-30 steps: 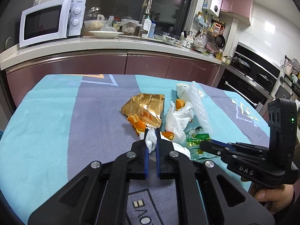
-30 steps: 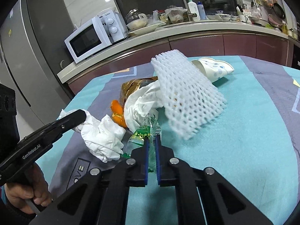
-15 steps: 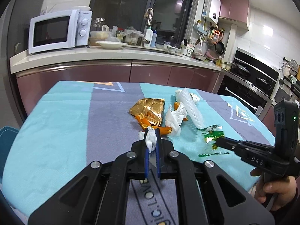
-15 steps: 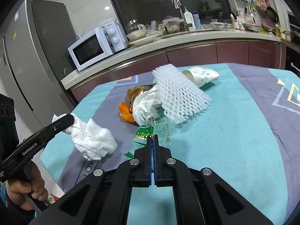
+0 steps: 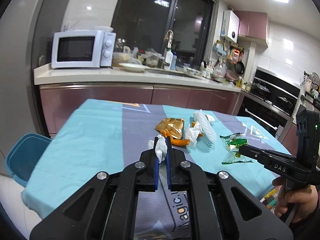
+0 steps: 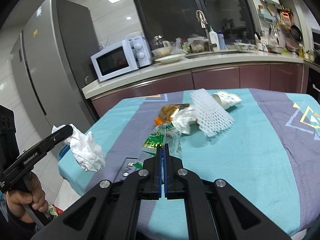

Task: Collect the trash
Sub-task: 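Carry the tissue and green wrapper with both tools over the blue bin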

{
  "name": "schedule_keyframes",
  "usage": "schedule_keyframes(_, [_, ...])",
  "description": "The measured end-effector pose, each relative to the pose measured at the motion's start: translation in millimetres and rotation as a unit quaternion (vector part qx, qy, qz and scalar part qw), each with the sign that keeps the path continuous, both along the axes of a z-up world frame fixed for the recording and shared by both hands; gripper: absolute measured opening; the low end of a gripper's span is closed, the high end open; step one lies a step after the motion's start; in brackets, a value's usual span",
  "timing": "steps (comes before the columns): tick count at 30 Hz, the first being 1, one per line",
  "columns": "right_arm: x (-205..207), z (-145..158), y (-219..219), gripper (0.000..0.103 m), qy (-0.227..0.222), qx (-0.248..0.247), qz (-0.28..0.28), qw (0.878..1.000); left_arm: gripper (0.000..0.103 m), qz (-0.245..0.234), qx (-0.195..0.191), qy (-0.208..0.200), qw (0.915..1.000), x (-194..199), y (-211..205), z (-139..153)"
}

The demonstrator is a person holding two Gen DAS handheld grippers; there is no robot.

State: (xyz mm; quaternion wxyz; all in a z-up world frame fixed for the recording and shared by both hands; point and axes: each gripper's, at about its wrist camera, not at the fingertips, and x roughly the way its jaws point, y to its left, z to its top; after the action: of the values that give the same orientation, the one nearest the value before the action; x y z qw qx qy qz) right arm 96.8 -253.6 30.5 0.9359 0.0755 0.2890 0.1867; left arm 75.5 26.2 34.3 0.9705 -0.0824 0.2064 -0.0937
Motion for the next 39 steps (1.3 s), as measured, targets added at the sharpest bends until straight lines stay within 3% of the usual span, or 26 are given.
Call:
schedule_keyframes(12, [-16, 24, 37, 0.000, -0.034, -0.001, 0.064, 0.997, 0.006, 0.075, -0.004, -0.030, 0.9967, -69, 53, 26])
schedule_keyframes(24, [7, 44, 134, 0.000, -0.051, -0.012, 0.208, 0.977, 0.006, 0.195, 0.006, -0.044, 0.9799, -125, 127, 45])
schedule_keyframes(32, [37, 45, 209, 0.000, -0.041, -0.019, 0.267, 0.963, 0.006, 0.249, 0.012, -0.031, 0.9678, -122, 196, 41])
schedule_keyframes(39, [67, 43, 272, 0.000, -0.025, -0.020, 0.312, 0.950, 0.006, 0.273, 0.024, -0.009, 0.9616, -83, 250, 27])
